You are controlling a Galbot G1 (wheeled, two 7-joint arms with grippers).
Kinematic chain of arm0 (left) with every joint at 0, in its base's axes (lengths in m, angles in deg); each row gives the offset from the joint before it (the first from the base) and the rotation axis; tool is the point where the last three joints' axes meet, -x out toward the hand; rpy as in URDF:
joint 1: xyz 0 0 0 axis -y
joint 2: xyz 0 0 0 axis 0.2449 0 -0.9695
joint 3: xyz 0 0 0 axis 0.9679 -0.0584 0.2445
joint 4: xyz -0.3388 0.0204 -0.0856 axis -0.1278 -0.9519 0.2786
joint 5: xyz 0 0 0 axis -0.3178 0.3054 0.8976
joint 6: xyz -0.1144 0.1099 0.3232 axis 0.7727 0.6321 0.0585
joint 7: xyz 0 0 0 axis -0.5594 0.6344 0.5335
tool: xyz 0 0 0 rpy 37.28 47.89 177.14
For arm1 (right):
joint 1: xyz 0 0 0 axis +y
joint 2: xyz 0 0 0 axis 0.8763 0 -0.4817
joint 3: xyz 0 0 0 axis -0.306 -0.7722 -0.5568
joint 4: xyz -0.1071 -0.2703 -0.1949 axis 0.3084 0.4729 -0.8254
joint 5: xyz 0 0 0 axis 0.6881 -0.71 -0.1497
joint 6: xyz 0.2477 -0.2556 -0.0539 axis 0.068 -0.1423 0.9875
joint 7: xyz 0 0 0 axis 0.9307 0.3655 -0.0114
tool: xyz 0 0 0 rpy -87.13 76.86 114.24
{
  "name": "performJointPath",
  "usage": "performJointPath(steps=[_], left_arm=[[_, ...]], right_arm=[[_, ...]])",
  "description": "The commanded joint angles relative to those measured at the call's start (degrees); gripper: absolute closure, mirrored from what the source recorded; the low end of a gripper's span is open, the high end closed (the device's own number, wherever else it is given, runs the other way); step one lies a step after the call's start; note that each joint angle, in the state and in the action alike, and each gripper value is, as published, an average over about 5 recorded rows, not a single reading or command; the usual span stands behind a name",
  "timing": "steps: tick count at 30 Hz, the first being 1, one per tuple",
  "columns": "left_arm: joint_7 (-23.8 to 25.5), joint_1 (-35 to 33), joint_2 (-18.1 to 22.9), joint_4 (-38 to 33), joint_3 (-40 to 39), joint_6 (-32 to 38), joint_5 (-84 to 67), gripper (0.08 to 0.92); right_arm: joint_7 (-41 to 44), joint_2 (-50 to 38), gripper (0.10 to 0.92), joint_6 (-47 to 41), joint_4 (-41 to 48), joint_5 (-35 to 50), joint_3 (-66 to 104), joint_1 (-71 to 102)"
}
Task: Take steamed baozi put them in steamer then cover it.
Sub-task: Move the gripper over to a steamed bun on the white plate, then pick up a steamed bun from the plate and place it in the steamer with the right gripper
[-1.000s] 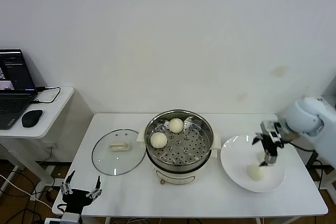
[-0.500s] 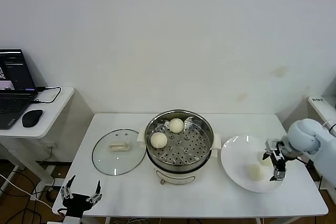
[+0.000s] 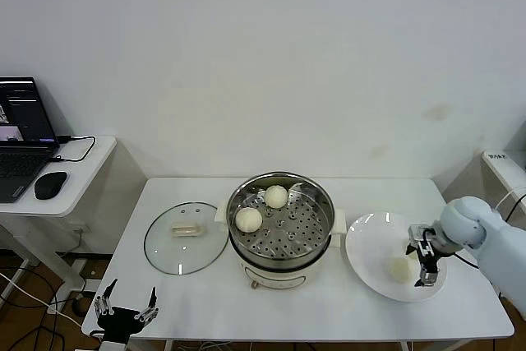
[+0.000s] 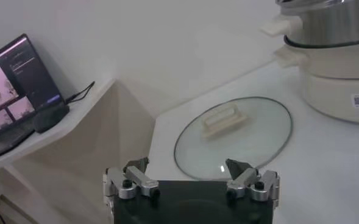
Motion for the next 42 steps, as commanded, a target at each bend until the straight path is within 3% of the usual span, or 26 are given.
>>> performJointPath(steps=[1,18,28,35,42], left_arm=[[0.00,0.03,-0.09,0.56,0.17,0.01,0.00,0.177],[0.05,0.95,-0.07,2.03,-0.09,-0.01,0.05,0.177],[0.08,2.00,-0.22,3.06,-0.24,-0.01,-0.05,0.177],[-0.02,2.85,-0.41,3.11,-0.25,0.03,-0.15,0.177],[-0.28,3.38,-0.50,2.57,-0.01,0.07,-0.05,0.177]], right_arm=[[-1.13,2.87,0.203,0.22,2.38,-0.90,-0.61,0.09],[-2.02,4.27,0.204,0.08,5.31,-0.25,-1.23,-0.79],[-1.32,2.96,0.396,-0.67,5.52,2.51,-1.32,-2.37],[0.61,0.03,0.428,-1.99,2.88,8.22,-6.85,-12.81],[3.96,3.25,0.431,-2.11,2.12,20.38,-21.49,-35.15]])
